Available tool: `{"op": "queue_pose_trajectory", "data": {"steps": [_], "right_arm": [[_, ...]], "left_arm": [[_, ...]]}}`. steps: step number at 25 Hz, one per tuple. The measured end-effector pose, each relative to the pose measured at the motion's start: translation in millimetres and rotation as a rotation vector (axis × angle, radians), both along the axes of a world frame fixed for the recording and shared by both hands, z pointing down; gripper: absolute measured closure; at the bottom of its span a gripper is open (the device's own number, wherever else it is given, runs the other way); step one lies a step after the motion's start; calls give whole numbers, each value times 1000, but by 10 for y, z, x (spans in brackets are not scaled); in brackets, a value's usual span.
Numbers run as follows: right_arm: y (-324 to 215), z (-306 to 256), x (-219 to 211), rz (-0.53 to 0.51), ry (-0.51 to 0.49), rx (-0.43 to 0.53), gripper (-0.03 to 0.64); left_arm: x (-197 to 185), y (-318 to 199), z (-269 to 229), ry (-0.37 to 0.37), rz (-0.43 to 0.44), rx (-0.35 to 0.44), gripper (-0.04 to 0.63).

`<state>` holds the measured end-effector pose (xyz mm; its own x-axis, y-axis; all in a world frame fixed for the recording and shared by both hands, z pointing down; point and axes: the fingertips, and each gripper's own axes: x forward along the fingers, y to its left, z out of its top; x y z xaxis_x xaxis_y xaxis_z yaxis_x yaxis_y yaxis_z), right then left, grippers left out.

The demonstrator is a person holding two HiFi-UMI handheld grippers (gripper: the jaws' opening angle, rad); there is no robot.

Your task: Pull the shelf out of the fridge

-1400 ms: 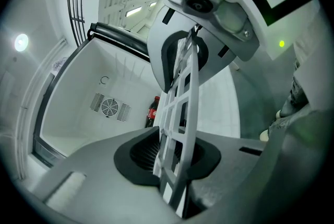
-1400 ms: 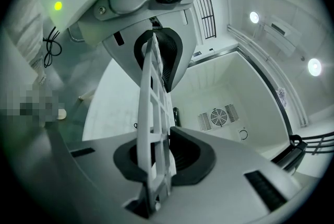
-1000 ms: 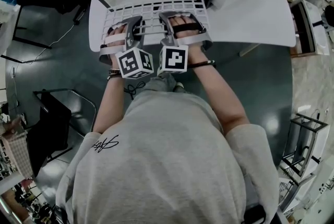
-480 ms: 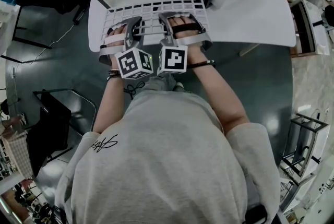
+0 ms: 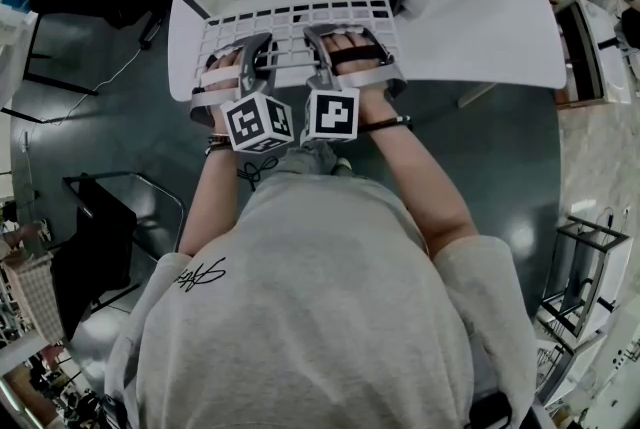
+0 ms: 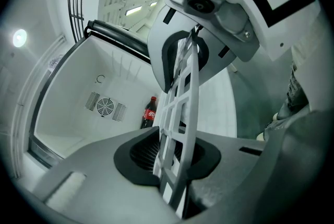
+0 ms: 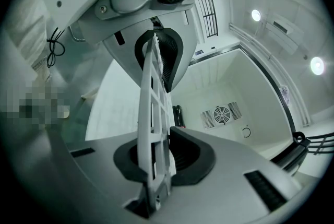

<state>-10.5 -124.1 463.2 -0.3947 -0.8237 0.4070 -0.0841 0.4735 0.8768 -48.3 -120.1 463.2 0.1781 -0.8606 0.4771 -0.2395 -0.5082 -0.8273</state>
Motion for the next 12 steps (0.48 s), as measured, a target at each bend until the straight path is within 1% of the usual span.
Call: {"op": "queue_pose_trajectory", "data": {"steps": [12], "right_arm": [[-11, 26, 7, 4, 6, -10, 569]], "left_arm": [[11, -22, 20, 9, 5, -1, 525]]}}
